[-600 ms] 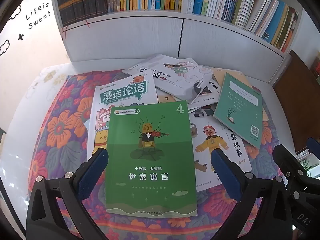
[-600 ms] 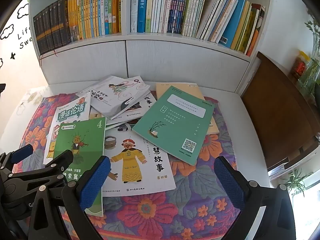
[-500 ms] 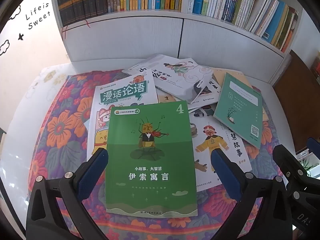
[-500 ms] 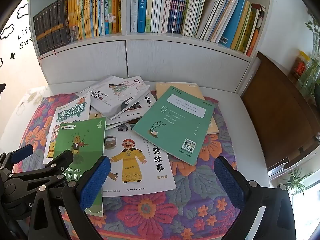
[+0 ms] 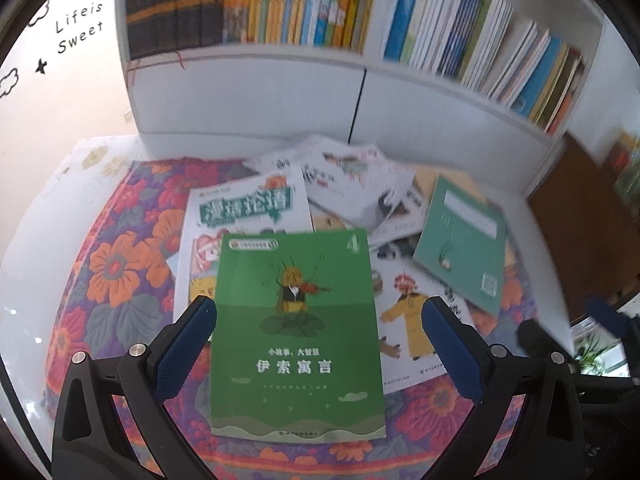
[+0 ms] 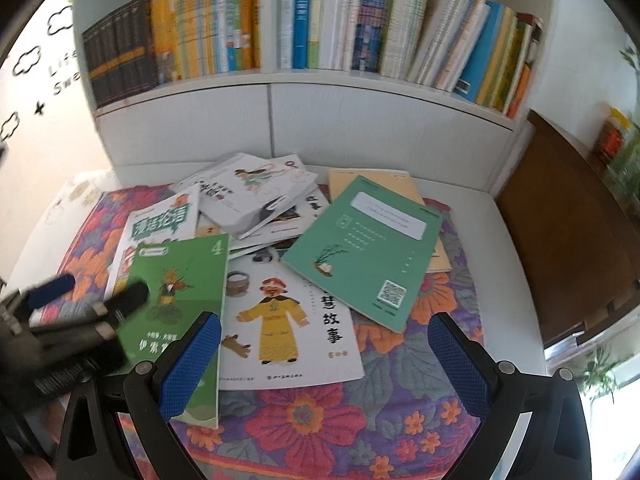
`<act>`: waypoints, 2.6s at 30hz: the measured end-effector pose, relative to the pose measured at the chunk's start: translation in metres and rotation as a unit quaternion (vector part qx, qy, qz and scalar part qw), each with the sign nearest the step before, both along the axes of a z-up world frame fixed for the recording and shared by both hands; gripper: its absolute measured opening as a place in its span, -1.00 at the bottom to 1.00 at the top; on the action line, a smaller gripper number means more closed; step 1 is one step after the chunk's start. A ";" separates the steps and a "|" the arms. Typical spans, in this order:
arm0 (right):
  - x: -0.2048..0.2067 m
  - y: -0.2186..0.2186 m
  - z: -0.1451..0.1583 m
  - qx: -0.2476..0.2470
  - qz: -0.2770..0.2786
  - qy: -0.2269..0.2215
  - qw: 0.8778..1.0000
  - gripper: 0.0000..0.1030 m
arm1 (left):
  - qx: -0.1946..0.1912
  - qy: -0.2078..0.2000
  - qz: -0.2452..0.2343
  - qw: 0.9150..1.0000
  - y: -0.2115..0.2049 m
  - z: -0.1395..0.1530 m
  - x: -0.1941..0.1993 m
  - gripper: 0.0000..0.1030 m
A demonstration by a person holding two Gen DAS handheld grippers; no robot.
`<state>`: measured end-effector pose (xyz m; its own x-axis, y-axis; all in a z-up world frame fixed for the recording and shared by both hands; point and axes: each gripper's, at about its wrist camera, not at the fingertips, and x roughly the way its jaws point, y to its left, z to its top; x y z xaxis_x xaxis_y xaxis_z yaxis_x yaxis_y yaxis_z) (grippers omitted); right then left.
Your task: Organize books
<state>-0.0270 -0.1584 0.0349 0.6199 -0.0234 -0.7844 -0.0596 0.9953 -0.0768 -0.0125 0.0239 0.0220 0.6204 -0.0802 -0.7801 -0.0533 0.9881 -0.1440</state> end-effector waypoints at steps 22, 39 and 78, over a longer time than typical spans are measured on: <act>-0.005 0.060 -0.130 0.205 0.104 0.150 0.962 -0.11 | -0.035 0.097 -0.010 0.995 0.075 -0.137 -0.029 0.37; -0.076 0.059 -0.146 0.121 0.129 0.149 0.973 -0.14 | 0.059 0.090 -0.135 0.985 0.002 -0.130 -0.117 0.36; -0.129 -0.068 -0.151 0.305 0.134 0.169 0.928 -0.61 | -0.096 0.069 -0.152 0.981 0.007 -0.134 -0.087 -0.23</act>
